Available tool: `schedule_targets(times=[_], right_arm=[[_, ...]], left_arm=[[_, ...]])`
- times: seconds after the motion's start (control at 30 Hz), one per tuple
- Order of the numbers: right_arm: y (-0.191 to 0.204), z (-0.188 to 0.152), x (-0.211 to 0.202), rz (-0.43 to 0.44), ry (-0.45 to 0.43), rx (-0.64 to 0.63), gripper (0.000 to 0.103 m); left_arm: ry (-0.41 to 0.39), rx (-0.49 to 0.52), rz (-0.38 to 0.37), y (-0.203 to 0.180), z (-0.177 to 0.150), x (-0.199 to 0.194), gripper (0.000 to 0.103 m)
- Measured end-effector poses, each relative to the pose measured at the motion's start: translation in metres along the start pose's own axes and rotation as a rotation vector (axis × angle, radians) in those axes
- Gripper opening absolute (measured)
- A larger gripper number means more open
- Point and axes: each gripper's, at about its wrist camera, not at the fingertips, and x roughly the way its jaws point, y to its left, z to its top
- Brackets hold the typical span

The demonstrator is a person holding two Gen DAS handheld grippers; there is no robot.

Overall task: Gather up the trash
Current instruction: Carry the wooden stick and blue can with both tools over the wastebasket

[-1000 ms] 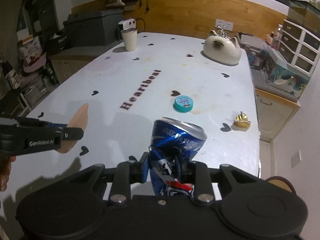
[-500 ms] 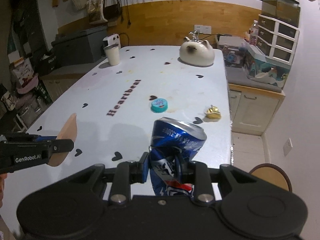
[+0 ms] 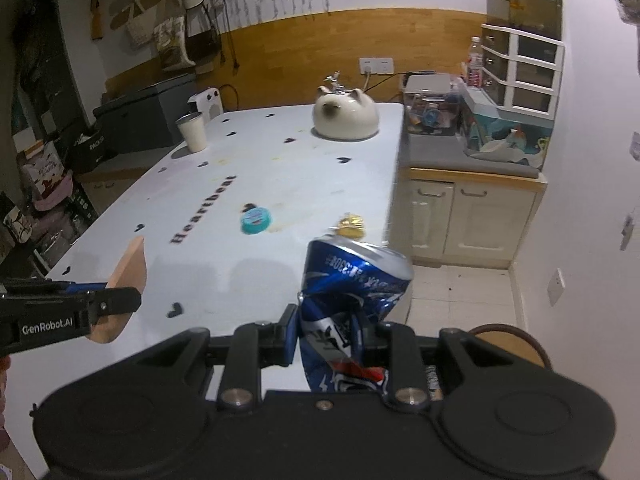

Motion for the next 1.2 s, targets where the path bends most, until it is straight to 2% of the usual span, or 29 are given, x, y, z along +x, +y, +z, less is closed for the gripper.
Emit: schedule_targets(times=[0.33, 0.57, 0.83, 1.2], right_arm=[[-0.102, 0.0, -0.003, -0.026, 0.015, 0.044, 0.027], [-0.173, -0.003, 0.008, -0.06, 0.046, 0.09, 0.027], [-0.249, -0.018, 0.04, -0.122, 0.12, 0.147, 0.027], [-0.327, -0.062, 0.097, -0.185, 0.255, 0.284, 0.027]], left_arm=[[0.02, 0.037, -0.039, -0.095, 0.016, 0.044, 0.015], [0.066, 0.05, -0.07, -0.145, 0.023, 0.088, 0.015], [0.167, 0.046, -0.123, -0.188, 0.019, 0.156, 0.015], [0.322, 0.123, -0.181, -0.231, 0.001, 0.255, 0.015]])
